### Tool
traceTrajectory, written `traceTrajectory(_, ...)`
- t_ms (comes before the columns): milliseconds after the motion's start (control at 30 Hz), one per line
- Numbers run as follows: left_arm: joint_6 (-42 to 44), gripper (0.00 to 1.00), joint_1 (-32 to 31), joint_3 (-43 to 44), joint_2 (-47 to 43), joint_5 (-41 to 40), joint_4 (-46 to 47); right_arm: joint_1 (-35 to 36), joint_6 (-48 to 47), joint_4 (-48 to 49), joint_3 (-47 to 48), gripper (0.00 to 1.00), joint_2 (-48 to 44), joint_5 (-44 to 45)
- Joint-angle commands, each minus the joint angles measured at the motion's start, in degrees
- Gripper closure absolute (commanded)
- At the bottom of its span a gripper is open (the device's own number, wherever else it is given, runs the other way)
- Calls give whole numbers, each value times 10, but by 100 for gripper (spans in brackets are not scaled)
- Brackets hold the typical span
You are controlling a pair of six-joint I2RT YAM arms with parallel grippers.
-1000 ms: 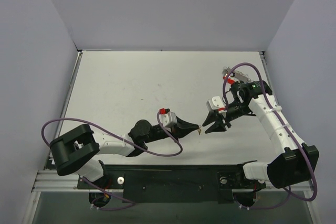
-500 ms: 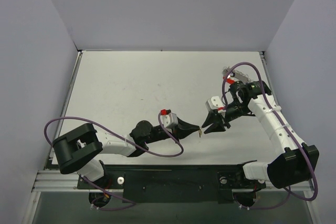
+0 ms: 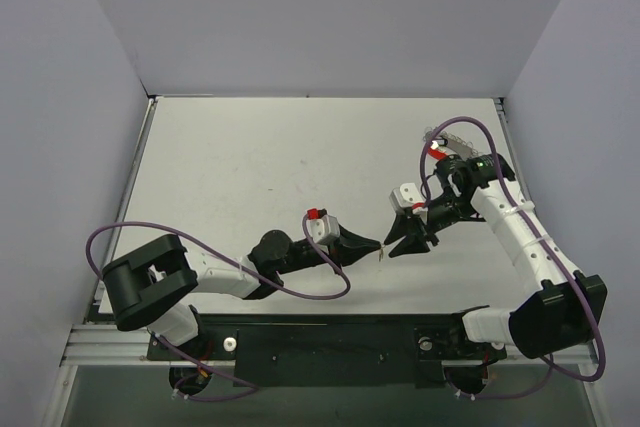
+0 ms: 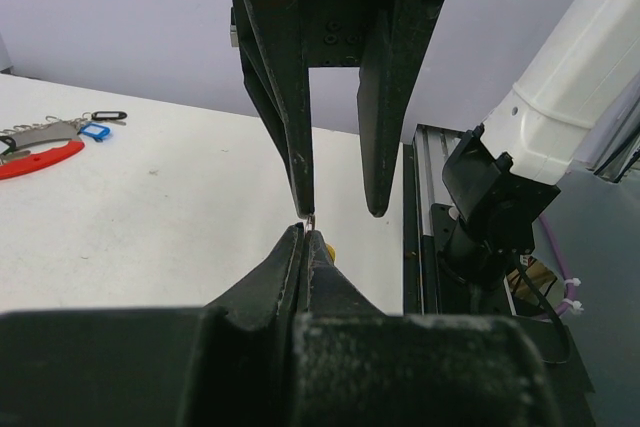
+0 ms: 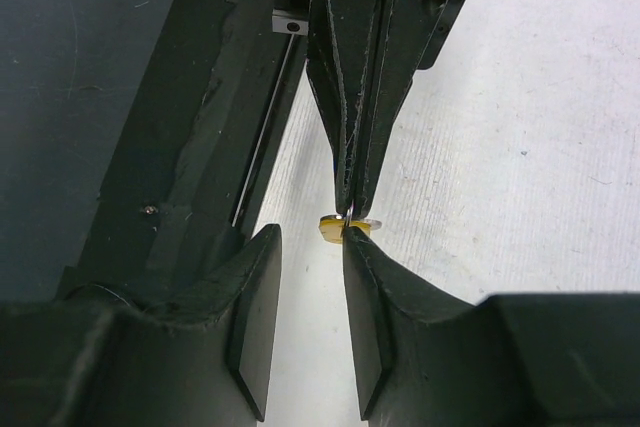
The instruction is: Put the keys on the keyring
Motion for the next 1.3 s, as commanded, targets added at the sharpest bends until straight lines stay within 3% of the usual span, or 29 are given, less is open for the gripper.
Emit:
traceTrajectory(0,-4,100,-8,17,3,3,59,10,-2,-111,-4,72,6,-39)
traceTrajectory(500,3,100,-7,3,-8,-8,61,-13,24,-102,3,67,-19,-22)
traceTrajectory(1267,-6,100,-9,11,0,-2,64,7,26,-100,18,73,21,-20)
